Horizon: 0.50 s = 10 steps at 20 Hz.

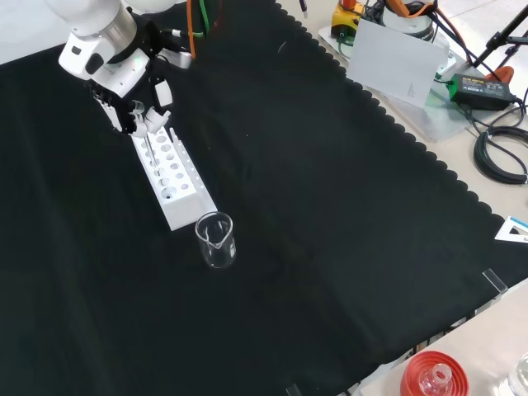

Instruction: Put the glass rod back on the white test tube rack.

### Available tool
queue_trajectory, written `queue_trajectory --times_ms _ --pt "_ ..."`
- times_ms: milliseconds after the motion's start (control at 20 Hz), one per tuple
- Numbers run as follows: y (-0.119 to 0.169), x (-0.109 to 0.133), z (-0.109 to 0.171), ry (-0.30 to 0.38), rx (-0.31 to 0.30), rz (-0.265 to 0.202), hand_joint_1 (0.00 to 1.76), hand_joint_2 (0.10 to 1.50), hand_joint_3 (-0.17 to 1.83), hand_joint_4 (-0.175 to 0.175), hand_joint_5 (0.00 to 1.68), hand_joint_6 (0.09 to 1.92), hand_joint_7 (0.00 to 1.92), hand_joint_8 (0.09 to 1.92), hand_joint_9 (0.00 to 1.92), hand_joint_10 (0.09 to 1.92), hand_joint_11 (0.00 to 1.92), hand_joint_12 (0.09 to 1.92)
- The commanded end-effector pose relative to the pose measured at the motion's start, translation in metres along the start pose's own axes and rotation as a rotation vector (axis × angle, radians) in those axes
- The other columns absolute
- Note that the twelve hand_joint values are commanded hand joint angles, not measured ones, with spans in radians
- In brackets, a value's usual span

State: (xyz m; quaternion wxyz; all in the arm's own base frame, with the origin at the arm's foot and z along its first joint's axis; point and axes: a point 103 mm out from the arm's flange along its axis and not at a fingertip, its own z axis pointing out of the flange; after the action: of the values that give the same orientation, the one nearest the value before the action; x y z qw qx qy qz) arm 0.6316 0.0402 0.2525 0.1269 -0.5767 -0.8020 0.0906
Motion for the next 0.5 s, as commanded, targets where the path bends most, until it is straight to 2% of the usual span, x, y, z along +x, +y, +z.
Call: queue_trajectory --times_ms 50,150,250,300,400,500 --pt "-0.0023 0.0001 -0.0026 0.01 -0.018 -0.011 1.33 0.5 0.94 -0.175 1.18 0.81 1.42 0.72 1.7 0.53 1.6 0.71" --pt "-0.0038 -0.0004 -0.0024 0.027 -0.019 -0.018 1.33 0.5 0.95 -0.175 1.18 0.82 1.42 0.72 1.7 0.54 1.61 0.71" --pt "-0.0062 -0.0014 -0.0023 0.016 0.001 -0.026 1.33 0.51 0.92 -0.175 1.16 0.85 1.42 0.68 1.69 0.53 1.63 0.71" --pt "-0.007 -0.0023 -0.0025 0.016 0.018 -0.028 1.36 0.53 0.86 -0.175 1.08 0.88 1.41 0.62 1.68 0.52 1.64 0.69" --pt "-0.0089 -0.0027 -0.0033 0.018 0.055 -0.024 1.34 0.44 0.85 -0.175 0.79 0.98 1.2 0.57 1.69 0.43 1.69 0.62" --pt "-0.0096 -0.0031 -0.0037 0.031 0.089 -0.025 1.31 0.36 0.86 -0.17 0.45 0.87 0.92 0.65 1.74 0.28 1.79 0.53"
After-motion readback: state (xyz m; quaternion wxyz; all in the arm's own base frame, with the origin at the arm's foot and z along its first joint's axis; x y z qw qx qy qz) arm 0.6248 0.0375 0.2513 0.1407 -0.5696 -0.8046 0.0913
